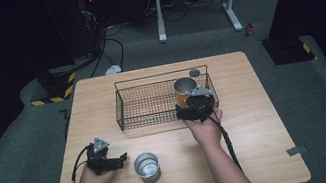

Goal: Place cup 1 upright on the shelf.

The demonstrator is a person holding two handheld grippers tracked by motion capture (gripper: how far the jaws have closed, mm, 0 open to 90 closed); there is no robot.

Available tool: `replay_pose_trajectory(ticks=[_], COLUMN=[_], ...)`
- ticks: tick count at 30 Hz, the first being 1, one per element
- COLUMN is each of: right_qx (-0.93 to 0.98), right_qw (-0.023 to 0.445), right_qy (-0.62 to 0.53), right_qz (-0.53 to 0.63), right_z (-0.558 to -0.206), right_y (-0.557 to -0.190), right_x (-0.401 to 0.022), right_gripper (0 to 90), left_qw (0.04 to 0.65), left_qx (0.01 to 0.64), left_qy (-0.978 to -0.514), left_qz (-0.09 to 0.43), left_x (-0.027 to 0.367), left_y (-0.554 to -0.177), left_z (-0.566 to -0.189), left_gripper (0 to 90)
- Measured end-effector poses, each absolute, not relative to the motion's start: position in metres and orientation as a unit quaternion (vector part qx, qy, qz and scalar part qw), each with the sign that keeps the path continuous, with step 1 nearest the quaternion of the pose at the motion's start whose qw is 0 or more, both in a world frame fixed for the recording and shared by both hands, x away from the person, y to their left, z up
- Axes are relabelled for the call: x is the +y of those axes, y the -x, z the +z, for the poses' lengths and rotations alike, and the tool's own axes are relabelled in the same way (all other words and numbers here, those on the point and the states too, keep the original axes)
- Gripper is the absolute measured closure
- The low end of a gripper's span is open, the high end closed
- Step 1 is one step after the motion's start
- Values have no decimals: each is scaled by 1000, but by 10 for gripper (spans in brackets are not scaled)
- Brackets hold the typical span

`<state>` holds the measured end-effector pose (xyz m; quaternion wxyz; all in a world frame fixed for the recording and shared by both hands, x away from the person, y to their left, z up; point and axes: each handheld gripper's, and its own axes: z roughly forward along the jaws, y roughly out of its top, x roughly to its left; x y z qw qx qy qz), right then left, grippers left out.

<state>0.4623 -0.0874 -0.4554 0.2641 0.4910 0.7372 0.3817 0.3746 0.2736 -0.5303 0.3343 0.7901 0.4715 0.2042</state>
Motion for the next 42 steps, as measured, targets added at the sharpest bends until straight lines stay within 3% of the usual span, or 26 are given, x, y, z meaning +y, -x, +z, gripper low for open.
replay_pose_trajectory(ticks=[17,30,42], right_qx=[742,763,766], right_qw=[264,245,219], right_qy=[-469,-488,-515], right_qz=[400,346,316], right_z=[-467,-502,-525], right_y=[-414,-373,-361], right_x=[-103,-137,-155], right_gripper=[99,102,129], left_qw=[332,333,332], left_qx=[472,475,478], left_qy=[-790,-788,-786], left_qz=[206,205,208], left_x=[274,274,274], left_y=[-374,-373,-372], left_z=[-530,-530,-530], left_gripper=[52,55,62])
